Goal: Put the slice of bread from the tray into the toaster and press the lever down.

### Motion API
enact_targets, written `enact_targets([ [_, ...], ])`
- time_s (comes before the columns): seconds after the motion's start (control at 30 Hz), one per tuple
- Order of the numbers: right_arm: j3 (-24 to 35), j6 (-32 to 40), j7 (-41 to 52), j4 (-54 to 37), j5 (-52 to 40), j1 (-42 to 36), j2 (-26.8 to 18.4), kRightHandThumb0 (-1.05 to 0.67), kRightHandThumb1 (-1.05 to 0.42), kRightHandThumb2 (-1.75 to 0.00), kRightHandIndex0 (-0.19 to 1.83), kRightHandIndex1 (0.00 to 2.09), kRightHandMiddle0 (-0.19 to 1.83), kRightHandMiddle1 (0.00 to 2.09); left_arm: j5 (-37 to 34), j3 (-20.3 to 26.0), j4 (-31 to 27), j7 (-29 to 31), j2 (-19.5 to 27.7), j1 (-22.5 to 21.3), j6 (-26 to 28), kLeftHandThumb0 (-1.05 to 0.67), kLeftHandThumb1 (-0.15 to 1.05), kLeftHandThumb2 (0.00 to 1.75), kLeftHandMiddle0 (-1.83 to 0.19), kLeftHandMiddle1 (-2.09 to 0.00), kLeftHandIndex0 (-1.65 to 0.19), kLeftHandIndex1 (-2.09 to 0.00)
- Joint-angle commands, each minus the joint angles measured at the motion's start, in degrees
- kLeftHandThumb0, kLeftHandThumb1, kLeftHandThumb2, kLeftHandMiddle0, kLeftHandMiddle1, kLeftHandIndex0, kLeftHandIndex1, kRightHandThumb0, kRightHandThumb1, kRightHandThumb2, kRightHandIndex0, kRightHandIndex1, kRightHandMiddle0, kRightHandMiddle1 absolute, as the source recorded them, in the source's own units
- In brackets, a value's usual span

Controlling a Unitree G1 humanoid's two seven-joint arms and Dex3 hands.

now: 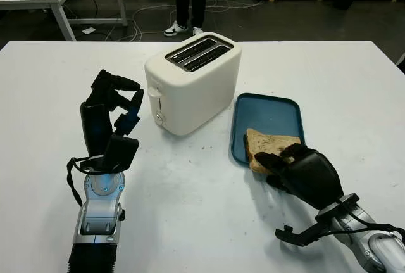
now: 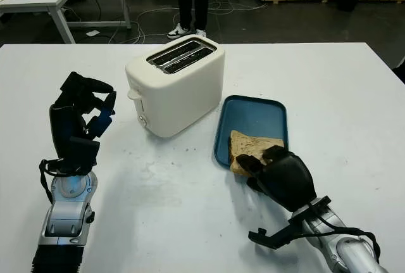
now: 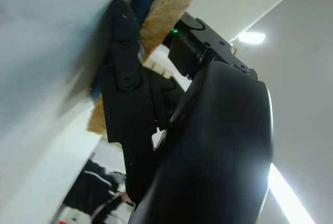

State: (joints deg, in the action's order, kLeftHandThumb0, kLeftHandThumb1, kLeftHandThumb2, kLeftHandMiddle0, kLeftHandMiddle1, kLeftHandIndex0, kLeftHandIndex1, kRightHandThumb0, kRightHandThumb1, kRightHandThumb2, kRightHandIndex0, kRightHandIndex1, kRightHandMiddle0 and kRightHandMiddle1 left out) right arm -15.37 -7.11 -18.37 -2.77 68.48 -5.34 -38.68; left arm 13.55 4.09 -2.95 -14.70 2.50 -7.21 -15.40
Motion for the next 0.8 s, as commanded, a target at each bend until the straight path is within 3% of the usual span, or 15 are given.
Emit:
enact_targets([
  [0.0, -0.56, 0.85, 1.19, -0.53, 1.0, -0.85, -0.8, -0.52, -0.92, -0.24, 0.7, 1.73, 0.66, 1.28, 0.09, 0.02, -0.16, -0.09, 0.32, -0.41, -1.06, -0.43, 0.92, 0.32, -0.7, -1.75, -0.53, -1.55],
  [0.23, 0.4, -3.25, -6.52, 0.26, -1.45, 0.75, -1.27, -0.48, -0.92, -0.34, 0.75, 1.75, 0.51, 1.71, -0.17, -0.25, -0.25, 0.17, 0.1, -0.68, -0.82, -0.43, 0.92, 0.31, -0.7, -1.75, -0.54, -1.55],
  [0.57, 2.78, -13.44, -17.19, 5.17, -8.88, 5.01, -1.28, -0.4, -0.92, -0.27, 0.75, 1.75, 0.53, 1.75, -0.06, -0.37, -0.09, 0.15, 0.14, -0.92, -0.7, -0.43, 0.92, 0.31, -0.71, -1.75, -0.54, -1.52],
  [0.77, 4.76, -17.37, -13.6, 6.76, -15.81, 7.5, -1.28, -0.37, -0.92, -0.21, 0.76, 1.75, 0.51, 1.75, 0.02, -0.35, -0.22, -0.02, 0.0, -0.78, -0.52, -0.43, 0.92, 0.31, -0.7, -1.75, -0.54, -1.53],
])
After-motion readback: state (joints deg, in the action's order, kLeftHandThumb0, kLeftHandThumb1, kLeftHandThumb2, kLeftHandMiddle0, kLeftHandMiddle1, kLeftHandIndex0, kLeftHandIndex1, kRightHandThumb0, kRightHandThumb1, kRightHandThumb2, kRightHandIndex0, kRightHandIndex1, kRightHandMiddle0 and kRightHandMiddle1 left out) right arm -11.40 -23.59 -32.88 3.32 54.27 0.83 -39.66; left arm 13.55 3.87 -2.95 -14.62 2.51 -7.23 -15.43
